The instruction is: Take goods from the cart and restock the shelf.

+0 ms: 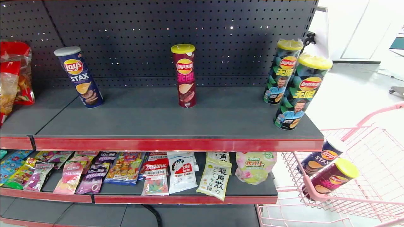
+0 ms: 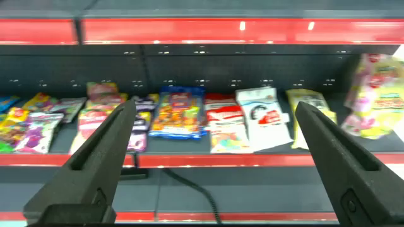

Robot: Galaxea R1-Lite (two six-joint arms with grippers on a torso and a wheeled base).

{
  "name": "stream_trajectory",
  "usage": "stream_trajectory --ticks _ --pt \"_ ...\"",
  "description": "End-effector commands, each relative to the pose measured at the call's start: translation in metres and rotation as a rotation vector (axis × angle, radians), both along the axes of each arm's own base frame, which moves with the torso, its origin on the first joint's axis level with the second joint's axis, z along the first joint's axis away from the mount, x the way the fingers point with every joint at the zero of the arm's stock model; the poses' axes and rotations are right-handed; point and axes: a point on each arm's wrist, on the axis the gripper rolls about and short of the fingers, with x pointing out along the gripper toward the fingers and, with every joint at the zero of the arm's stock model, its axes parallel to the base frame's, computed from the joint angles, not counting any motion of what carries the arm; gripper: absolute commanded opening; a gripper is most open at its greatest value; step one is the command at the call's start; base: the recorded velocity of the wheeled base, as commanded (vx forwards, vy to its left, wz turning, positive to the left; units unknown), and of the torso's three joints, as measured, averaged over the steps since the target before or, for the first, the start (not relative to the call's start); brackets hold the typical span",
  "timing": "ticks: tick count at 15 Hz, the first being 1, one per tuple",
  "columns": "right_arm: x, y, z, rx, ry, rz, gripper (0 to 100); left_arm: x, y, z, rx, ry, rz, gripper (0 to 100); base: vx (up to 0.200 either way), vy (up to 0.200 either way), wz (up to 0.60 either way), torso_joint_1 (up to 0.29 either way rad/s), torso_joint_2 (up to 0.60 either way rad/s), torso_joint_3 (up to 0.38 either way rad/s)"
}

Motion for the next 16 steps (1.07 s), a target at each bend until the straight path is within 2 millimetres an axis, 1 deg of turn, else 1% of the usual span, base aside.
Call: stream_trajectory --ticks 1,4,7,14,16 --pt "0.0 0.0 0.0 0.0 0.0 0.0 100 0.0001 0.0 -0.0001 0.0 0.001 0.0 100 0.0 -0.2 0.0 -0.002 0.0 0.002" --pt "0.0 0.0 0.0 0.0 0.0 0.0 100 0.0001 0.0 -0.0001 0.0 0.001 0.0 100 0.0 -0.2 0.0 0.002 0.0 0.001" --pt "0.0001 0.0 0.0 0.001 0.001 0.0 100 0.0001 0.0 -0.0001 0.0 0.001 0.0 100 0.0 0.0 0.0 0.0 0.0 0.0" --pt "0.0 0.0 0.0 0.003 0.0 0.0 100 0.0001 0.0 -0.0001 0.0 0.001 0.0 100 0.0 0.0 -0.6 0.003 0.0 0.002" --pt "0.0001 0.0 0.0 0.003 0.001 0.0 100 0.0001 0.0 -0.0001 0.0 0.001 0.0 100 0.0 0.0 0.0 0.0 0.0 0.0"
